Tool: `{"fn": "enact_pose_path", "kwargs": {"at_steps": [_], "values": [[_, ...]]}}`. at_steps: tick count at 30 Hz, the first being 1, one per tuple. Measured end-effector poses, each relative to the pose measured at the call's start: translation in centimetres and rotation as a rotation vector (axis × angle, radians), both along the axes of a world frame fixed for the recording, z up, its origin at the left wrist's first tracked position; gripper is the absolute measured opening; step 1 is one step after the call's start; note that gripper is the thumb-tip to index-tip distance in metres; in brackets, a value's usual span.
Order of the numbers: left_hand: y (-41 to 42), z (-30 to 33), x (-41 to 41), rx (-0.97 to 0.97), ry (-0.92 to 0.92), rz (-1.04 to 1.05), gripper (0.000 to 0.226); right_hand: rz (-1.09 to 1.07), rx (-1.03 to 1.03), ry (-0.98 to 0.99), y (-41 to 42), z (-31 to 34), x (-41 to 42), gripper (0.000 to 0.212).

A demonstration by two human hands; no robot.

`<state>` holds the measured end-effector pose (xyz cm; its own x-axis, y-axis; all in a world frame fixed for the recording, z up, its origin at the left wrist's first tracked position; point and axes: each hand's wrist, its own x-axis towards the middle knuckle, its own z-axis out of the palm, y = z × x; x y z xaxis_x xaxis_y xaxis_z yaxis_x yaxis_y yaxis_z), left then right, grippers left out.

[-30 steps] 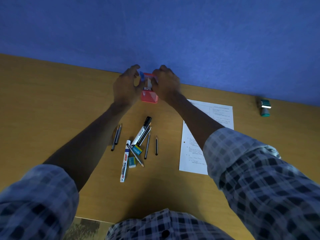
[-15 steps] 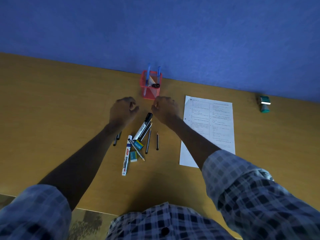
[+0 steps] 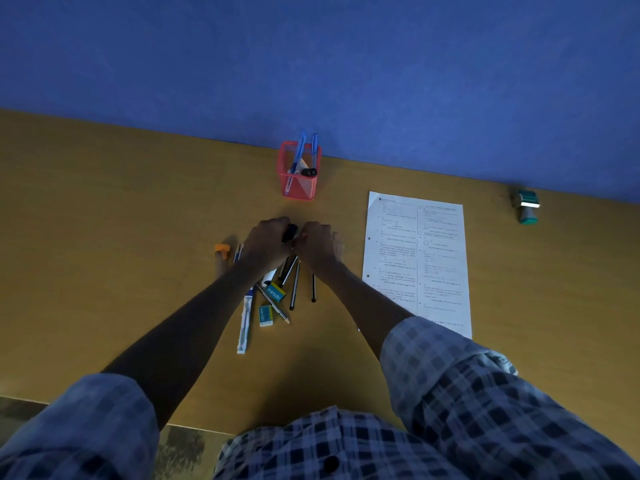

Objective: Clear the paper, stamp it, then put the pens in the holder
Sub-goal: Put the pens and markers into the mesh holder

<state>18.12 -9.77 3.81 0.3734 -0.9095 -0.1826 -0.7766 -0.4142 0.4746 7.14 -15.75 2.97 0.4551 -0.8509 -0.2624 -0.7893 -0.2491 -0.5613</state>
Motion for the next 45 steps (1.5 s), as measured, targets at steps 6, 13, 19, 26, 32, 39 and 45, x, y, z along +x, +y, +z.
{"fn": "enact_pose_path", "kwargs": {"at_steps": [6,13,19,26,32,39,45], "values": [[0.0,0.3,1.1,-0.016,0.048,-0.008,0.013,0.066,-0.047,0.048,0.4,0.4,1.1,0.023],[-0.4,1.5,2.1,-0.145,-0.017,0.026,0.036,0.042,-0.022,0.048,0.3,0.5,1.9,0.022],[-1.0,3.7,3.0,-0.424,0.024,0.060,0.030,-0.063,-0.042,-0.157,-0.5,1.3,1.1,0.025],[-3.0,7.2,4.6,-0.735,0.125,0.129,0.041,-0.168,-0.208,-0.545,-3.4,6.0,-0.3,0.016],[-5.2,10.1,4.5,-0.888,0.090,0.143,0.039,-0.247,-0.347,-0.707,-6.5,9.1,0.1,0.013],[-6.4,9.5,4.3,-0.740,-0.101,0.004,0.038,-0.081,-0.481,-0.511,-7.3,8.5,0.9,0.015],[-6.4,7.8,3.8,-0.582,-0.197,-0.014,0.030,0.124,-0.540,-0.273,-7.7,7.5,1.3,0.020]]}}
